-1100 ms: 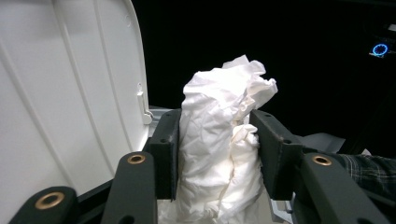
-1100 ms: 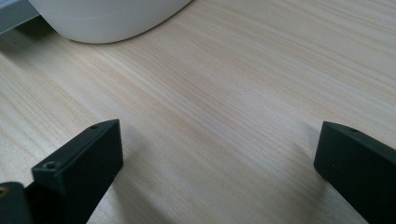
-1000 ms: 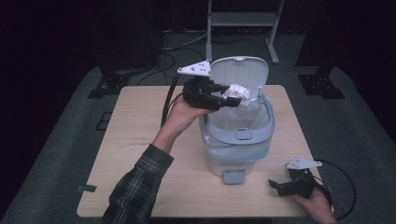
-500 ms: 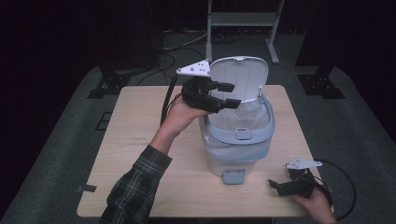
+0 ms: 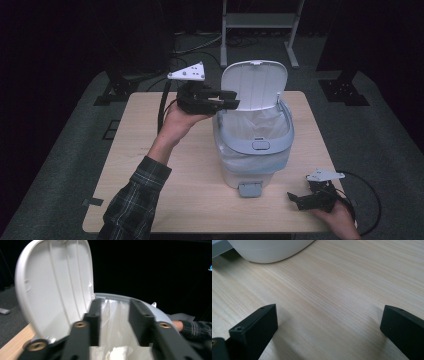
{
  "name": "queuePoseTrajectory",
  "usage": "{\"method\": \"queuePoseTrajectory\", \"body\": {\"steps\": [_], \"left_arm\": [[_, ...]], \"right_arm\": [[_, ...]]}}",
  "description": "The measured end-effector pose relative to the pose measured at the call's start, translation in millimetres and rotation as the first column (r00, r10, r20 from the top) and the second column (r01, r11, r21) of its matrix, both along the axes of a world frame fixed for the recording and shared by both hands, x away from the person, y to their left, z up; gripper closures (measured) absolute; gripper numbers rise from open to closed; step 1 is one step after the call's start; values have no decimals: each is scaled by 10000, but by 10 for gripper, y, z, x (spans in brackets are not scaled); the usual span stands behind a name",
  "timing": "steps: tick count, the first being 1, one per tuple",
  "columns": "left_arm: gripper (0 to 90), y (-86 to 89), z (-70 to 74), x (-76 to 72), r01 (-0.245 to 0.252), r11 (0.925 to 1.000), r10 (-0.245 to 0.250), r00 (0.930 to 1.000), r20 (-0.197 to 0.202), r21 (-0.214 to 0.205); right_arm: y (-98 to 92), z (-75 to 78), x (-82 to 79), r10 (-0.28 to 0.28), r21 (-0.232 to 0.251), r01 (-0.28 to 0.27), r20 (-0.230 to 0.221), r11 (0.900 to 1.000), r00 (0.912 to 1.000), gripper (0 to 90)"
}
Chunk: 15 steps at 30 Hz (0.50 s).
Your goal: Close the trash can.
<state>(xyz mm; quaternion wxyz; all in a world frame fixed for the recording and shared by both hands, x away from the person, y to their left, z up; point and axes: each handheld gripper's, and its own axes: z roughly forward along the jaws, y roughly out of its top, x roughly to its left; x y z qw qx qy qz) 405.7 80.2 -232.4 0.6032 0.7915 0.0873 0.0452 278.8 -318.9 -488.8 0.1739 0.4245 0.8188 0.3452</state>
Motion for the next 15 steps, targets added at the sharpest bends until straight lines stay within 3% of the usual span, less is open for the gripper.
{"method": "queuePoseTrajectory", "body": {"steps": [5,15], "left_arm": [[900,100,8,28,-170,9998,169,9998,109,91],[900,265,70,148,-863,9962,859,9958,304,127]], "right_arm": [[0,0,0,-1,2,1,-2,10000,10000,2],[0,0,0,2,-1,-2,0,10000,10000,2]]}}
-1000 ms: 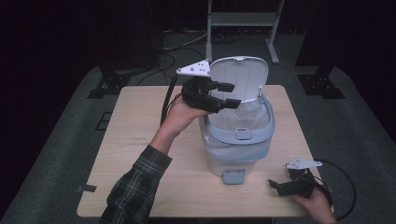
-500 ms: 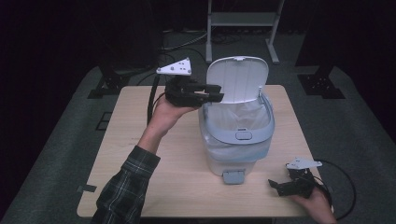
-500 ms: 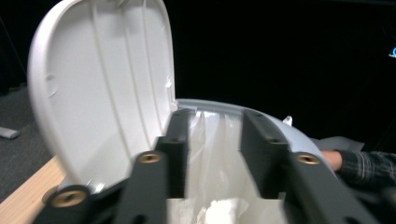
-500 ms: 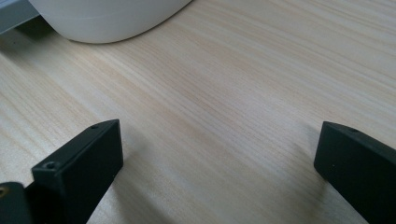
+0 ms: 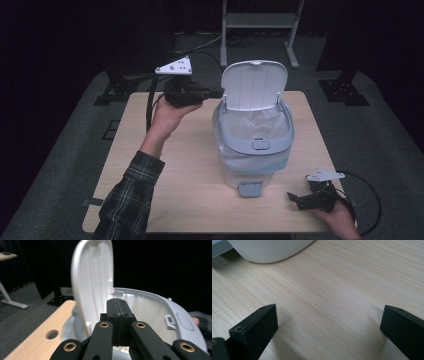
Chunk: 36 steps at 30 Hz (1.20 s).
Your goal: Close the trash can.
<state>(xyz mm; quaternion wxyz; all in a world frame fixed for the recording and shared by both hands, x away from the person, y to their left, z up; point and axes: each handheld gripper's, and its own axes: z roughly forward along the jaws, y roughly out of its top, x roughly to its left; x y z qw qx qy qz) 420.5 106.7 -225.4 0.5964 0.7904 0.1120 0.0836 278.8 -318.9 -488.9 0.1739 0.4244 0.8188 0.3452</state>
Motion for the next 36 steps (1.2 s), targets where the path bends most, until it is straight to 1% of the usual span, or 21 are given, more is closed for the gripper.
{"method": "queuePoseTrajectory", "body": {"steps": [4,8,9,11,16,17,18,19,25,26,27,28,30,36], "left_arm": [[900,37,19,53,-192,9998,192,9998,3,-22],[900,53,39,107,-357,9993,356,9994,50,99],[900,58,49,143,-415,9991,415,9991,59,17],[900,58,54,163,-442,9990,442,9990,53,27],[900,25,74,289,-648,9979,648,9979,42,-40],[900,25,74,289,-648,9979,648,9979,42,-40],[900,2,82,333,-668,9977,668,9978,28,-115],[900,-12,86,353,-703,9975,704,9975,38,-103],[900,-98,103,441,-744,9971,744,9972,35,-158],[900,-137,108,469,-742,9972,743,9972,34,-135],[900,-137,108,469,-742,9972,743,9972,34,-135],[900,-174,108,493,-756,9971,756,9971,34,-61],[900,-202,104,516,-700,9974,700,9975,-13,-157],[900,-280,78,536,-509,9986,508,9987,-87,-143]], "right_arm": [[1,0,0,-12,14,12,-6,10000,10000,2],[1,0,0,-11,16,11,-5,10000,10000,2],[0,0,0,0,2,0,-2,10000,10000,2],[0,1,0,-3,5,3,-2,10000,10000,2],[0,1,0,-3,5,3,-3,10000,10000,2],[-1,0,1,13,-5,-13,9,10000,10000,2],[0,1,0,4,2,-4,5,10000,10000,2],[0,0,0,5,4,-5,-1,10000,10000,2],[0,0,0,1,7,-1,-3,10000,10000,2],[0,1,0,1,8,-1,-5,10000,10000,2],[0,1,0,1,8,-1,-5,10000,10000,2],[0,1,0,2,6,-2,-4,10000,10000,2],[0,0,0,3,9,-3,-4,10000,10000,2],[0,0,0,6,10,-6,-5,10000,10000,2]]}}
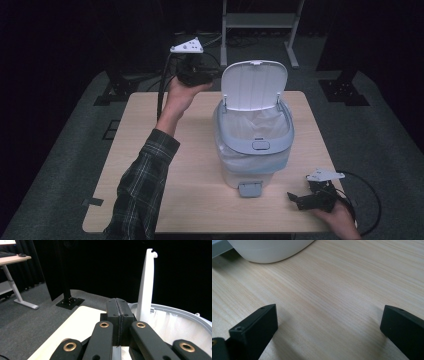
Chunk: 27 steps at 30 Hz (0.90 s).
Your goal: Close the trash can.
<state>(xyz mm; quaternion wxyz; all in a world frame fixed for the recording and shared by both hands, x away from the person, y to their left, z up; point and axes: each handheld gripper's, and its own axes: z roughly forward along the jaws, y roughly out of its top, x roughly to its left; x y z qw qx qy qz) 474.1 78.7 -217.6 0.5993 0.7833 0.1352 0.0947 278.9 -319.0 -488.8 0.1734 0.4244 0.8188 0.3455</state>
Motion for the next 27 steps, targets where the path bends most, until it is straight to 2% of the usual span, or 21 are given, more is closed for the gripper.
{"method": "queuePoseTrajectory", "body": {"steps": [5,12,17,27], "left_arm": [[900,-14,-4,1,130,9999,-130,9999,-50,-17],[900,-19,7,-64,654,9978,-655,9977,-161,-80],[900,-32,10,-157,1076,9941,-1074,9940,-202,123],[900,-61,-20,-345,1559,9866,-1554,9877,-148,480]], "right_arm": [[0,0,0,-2,-1,2,1,10000,10000,2],[1,0,-1,-4,2,4,-4,10000,10000,2],[0,0,-1,12,-9,-12,2,10000,10000,2],[1,0,-1,36,-11,-36,4,10000,10000,2]]}}
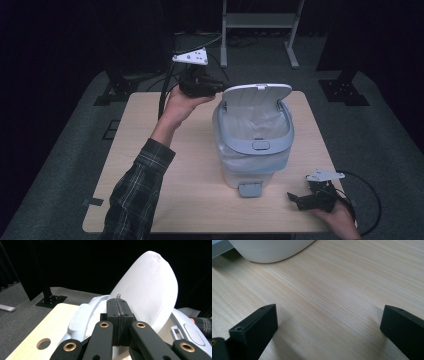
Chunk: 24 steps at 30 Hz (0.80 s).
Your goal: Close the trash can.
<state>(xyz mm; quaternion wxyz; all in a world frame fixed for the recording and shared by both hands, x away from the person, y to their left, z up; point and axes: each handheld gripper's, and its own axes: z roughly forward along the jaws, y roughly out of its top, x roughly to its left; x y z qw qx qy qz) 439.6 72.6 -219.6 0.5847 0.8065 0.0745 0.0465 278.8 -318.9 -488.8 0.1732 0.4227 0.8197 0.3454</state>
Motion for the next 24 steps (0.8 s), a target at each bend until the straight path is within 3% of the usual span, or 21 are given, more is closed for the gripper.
{"method": "queuePoseTrajectory", "body": {"steps": [12,24], "left_arm": [[900,-47,-7,-194,479,9985,-480,9988,44,276],[900,-159,-101,-329,879,9944,-861,9957,-338,578]], "right_arm": [[1,0,0,26,5,-26,1,10000,10000,2],[1,0,0,22,-2,-22,12,10000,10000,2]]}}
